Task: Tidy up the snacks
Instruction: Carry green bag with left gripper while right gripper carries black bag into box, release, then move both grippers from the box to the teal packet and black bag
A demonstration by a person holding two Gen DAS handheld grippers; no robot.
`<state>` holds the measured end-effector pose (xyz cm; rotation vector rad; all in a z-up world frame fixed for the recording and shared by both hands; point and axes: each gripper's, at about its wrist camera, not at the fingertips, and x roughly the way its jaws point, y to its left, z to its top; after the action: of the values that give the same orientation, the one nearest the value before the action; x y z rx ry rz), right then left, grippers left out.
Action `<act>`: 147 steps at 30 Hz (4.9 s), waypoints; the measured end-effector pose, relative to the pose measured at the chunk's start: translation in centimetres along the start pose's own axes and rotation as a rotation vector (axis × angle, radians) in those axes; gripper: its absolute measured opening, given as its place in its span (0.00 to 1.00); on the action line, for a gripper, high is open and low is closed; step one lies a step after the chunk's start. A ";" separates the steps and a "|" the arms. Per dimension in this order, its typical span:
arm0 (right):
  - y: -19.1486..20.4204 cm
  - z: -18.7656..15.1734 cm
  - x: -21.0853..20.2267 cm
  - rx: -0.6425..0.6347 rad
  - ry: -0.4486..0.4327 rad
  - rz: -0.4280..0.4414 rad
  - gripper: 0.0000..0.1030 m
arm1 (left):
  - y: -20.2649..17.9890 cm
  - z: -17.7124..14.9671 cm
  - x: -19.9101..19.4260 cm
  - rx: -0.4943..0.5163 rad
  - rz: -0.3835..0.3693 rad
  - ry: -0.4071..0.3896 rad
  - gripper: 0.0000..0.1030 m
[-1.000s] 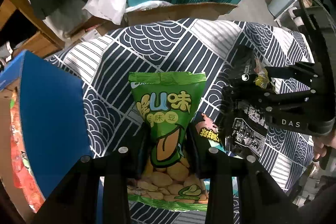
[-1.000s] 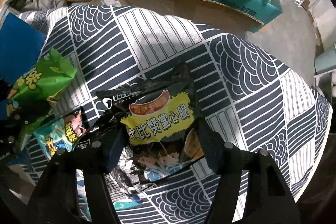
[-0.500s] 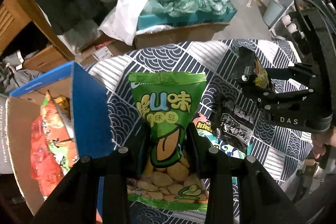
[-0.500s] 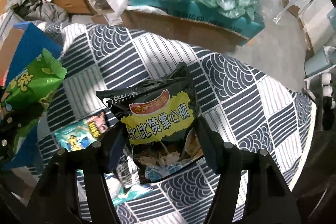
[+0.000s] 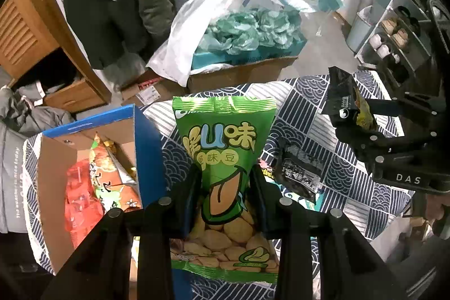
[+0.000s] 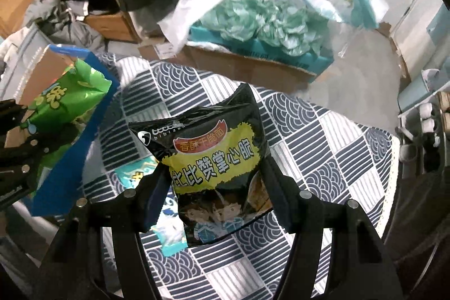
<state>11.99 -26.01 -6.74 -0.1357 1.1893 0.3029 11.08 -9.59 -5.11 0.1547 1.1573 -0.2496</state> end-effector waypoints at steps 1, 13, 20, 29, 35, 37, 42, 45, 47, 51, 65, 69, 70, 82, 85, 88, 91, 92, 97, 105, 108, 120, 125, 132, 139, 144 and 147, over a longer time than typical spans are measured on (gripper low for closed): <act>0.1 0.0 -0.5 0.000 -0.008 0.005 0.63 | 0.0 -0.1 -0.3 0.001 0.000 -0.006 0.35; 3.2 0.4 -3.9 -0.051 -0.083 0.055 0.63 | 1.4 -1.1 -3.7 -0.002 0.024 -0.070 0.35; 6.0 1.2 -4.2 -0.093 -0.095 0.085 0.63 | 3.0 -2.3 -5.1 -0.018 0.042 -0.094 0.35; 10.2 2.4 -4.5 -0.152 -0.104 0.116 0.63 | 6.2 -3.6 -6.0 -0.067 0.060 -0.107 0.35; 13.3 3.0 -4.3 -0.195 -0.095 0.139 0.63 | 8.9 -5.2 -6.0 -0.108 0.077 -0.096 0.35; 14.4 3.2 -4.3 -0.209 -0.095 0.147 0.63 | 9.8 -5.7 -6.0 -0.122 0.083 -0.093 0.35; 17.6 3.9 -3.7 -0.250 -0.085 0.173 0.63 | 12.2 -6.9 -6.2 -0.166 0.097 -0.091 0.35; 19.8 4.5 -2.9 -0.275 -0.069 0.196 0.63 | 13.9 -7.5 -6.1 -0.201 0.102 -0.085 0.35; 21.1 4.7 -2.4 -0.287 -0.058 0.210 0.63 | 14.9 -7.8 -6.1 -0.221 0.106 -0.082 0.35; 23.2 5.3 -1.4 -0.302 -0.037 0.225 0.63 | 17.0 -8.5 -5.8 -0.262 0.121 -0.072 0.35; 27.0 6.9 1.8 -0.308 0.023 0.278 0.63 | 22.1 -10.9 -4.3 -0.385 0.174 -0.015 0.40; 27.1 7.1 1.7 -0.306 0.012 0.271 0.70 | 22.4 -10.7 -4.8 -0.385 0.190 -0.035 0.51; 27.0 7.1 1.7 -0.305 0.006 0.267 0.70 | 22.3 -10.6 -5.0 -0.386 0.193 -0.038 0.53; 23.5 6.5 0.7 -0.267 -0.024 0.233 0.74 | 20.2 -9.8 -5.2 -0.333 0.199 -0.050 0.64; 22.6 6.2 0.4 -0.261 -0.026 0.230 0.75 | 18.9 -9.2 -5.3 -0.301 0.202 -0.055 0.64; 21.6 5.7 0.1 -0.258 -0.036 0.222 0.75 | 17.7 -8.6 -5.3 -0.271 0.200 -0.059 0.64; 20.6 5.3 -0.2 -0.253 -0.038 0.222 0.75 | 16.4 -8.0 -5.4 -0.237 0.209 -0.068 0.67; 20.2 5.1 -0.3 -0.251 -0.037 0.222 0.75 | 15.9 -7.8 -5.3 -0.225 0.215 -0.071 0.67; 18.4 4.2 -0.8 -0.242 -0.043 0.215 0.76 | 13.7 -7.1 -5.0 -0.183 0.208 -0.063 0.68; 14.7 2.5 -0.7 -0.209 -0.038 0.198 0.76 | 9.9 -5.8 -4.2 -0.110 0.189 -0.055 0.68; 13.0 1.8 -0.6 -0.186 -0.032 0.193 0.76 | 8.8 -5.4 -3.6 -0.093 0.175 -0.039 0.68; 6.0 -0.3 0.6 -0.074 -0.012 0.163 0.77 | 4.1 -4.5 -0.1 -0.065 0.098 0.061 0.68; 3.7 -0.7 2.3 -0.043 0.013 0.153 0.77 | 2.4 -4.8 1.8 -0.062 0.096 0.104 0.68; 2.1 -1.1 4.9 -0.051 0.047 0.147 0.77 | 1.1 -4.5 4.2 -0.063 0.123 0.136 0.68; 1.2 -2.1 7.8 -0.084 0.105 0.136 0.77 | 0.7 -4.3 7.0 -0.068 0.130 0.177 0.68; 1.1 -2.8 9.7 -0.118 0.142 0.141 0.77 | 0.3 -4.3 9.0 -0.073 0.128 0.204 0.68; 1.0 -3.1 10.6 -0.136 0.152 0.142 0.77 | 0.0 -4.1 9.8 -0.071 0.133 0.208 0.68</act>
<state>12.50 -24.15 -17.67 -0.1961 1.3321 0.5062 11.16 -9.69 -15.68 0.1974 1.3545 -0.0755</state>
